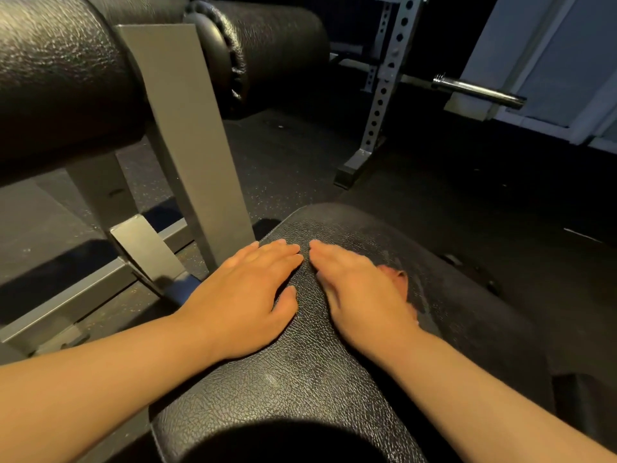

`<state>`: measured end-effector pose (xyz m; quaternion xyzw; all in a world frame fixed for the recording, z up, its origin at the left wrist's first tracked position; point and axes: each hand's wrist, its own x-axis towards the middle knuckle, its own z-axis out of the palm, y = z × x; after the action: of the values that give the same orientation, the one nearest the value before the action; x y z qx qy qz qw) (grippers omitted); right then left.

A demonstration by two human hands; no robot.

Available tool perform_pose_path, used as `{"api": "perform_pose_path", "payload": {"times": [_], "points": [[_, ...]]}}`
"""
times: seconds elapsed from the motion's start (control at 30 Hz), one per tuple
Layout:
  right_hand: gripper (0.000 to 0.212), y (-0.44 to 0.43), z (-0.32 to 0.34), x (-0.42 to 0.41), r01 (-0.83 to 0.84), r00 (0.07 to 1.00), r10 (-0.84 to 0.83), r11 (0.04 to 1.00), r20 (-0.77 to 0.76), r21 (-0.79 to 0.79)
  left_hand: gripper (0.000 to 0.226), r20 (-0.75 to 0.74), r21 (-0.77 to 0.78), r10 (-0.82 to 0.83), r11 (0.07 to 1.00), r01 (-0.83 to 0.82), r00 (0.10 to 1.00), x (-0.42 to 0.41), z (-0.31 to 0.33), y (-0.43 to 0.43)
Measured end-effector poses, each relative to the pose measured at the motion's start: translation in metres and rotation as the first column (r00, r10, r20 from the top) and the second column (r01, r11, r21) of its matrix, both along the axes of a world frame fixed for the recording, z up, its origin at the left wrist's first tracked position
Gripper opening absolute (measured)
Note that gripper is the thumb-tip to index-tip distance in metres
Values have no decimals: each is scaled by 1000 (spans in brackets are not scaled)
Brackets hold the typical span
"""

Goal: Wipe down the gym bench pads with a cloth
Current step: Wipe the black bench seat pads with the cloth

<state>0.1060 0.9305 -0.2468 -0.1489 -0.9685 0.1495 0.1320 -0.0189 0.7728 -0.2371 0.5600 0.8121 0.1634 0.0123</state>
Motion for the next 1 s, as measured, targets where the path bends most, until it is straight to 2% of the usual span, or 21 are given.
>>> {"api": "perform_pose_path", "payload": {"times": [0.1,0.17,0.2,0.3,0.37,0.43,0.5,0.57,0.63,0.7,0.77,0.83,0.87,0.93,1.0], "points": [[48,-1,15,28,-176,983,178,982,31,-73,67,6,-4,-3,1000,3,1000,0,-1,0],[48,24,15,39,-198,979,198,980,58,-5,69,0,-13,0,1000,0,1000,-1,0,1],[46,39,11,41,-152,988,150,988,40,39,69,2,-17,0,1000,0,1000,-1,0,1],[32,51,10,23,239,971,-239,971,21,-3,70,11,-14,1,1000,-1,1000,0,0,1],[35,27,9,4,297,953,-296,955,57,0,72,11,-11,2,1000,-1,1000,0,0,1],[47,-4,11,-2,201,976,-197,979,89,-36,73,11,-3,6,1000,-6,1000,1,1,1],[61,-23,26,13,35,997,-25,991,76,-125,74,17,5,6,1000,-6,1000,2,2,1],[65,-18,41,40,-125,977,162,962,137,-244,74,17,-1,9,1000,-9,1000,1,1,1],[61,1,44,62,-167,957,226,942,182,-290,73,9,-4,11,1000,-11,1000,0,1,1],[53,33,29,69,-60,990,83,980,116,-188,69,4,-10,11,1000,-11,1000,0,0,1],[46,58,16,62,138,990,-135,987,40,-77,66,5,-20,15,1000,-14,1000,1,0,0],[42,58,9,38,296,955,-294,951,34,-84,66,3,-23,18,1000,-18,1000,1,0,0],[40,48,10,24,324,946,-322,940,37,-110,66,0,-26,19,999,-19,1000,1,1,0],[43,13,15,6,255,967,-253,956,33,-146,70,-8,-32,16,999,-17,1000,1,2,1],[52,-24,22,7,83,997,-80,980,23,-181,72,-13,-34,6,999,-7,1000,3,3,0]]}}
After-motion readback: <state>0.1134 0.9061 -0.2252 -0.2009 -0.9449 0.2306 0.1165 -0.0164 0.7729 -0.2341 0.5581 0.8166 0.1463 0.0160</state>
